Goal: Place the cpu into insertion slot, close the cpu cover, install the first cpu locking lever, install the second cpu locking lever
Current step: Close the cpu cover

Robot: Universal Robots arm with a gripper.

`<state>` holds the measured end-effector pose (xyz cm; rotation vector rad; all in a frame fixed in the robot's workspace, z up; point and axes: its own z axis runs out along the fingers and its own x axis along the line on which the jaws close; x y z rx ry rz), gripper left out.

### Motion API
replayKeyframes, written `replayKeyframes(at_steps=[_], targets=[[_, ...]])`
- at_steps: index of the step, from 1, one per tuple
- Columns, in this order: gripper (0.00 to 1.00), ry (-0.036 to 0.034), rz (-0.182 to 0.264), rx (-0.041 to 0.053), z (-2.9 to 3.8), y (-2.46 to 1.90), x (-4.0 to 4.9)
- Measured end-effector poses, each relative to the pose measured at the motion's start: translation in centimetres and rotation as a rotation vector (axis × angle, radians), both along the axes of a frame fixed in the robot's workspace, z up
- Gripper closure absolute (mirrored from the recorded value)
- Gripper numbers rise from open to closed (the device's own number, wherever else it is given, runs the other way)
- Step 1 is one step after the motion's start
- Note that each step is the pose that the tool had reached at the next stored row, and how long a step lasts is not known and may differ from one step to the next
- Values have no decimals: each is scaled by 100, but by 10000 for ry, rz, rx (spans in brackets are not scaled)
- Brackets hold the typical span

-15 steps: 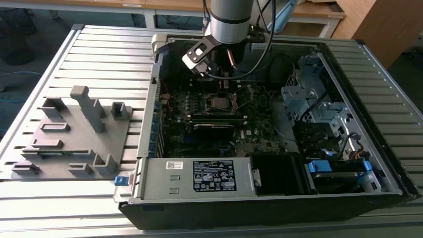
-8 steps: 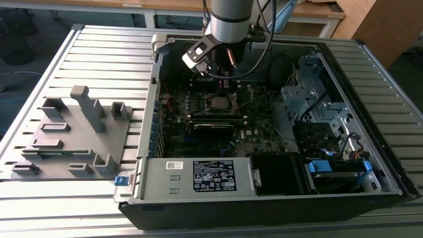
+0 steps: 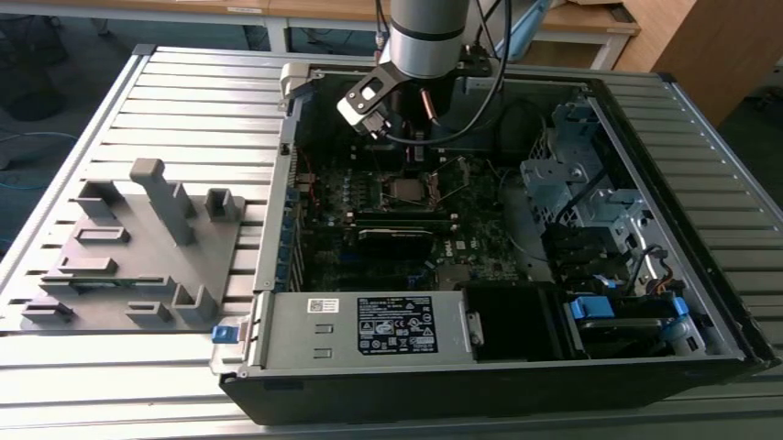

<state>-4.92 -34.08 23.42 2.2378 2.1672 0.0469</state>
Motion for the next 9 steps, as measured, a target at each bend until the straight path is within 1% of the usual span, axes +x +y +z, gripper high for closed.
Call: replayKeyframes(at_steps=[6, 9], targets=[[90, 1, 1, -1, 0, 0, 11], [90, 2, -1, -1, 24, 0, 12]])
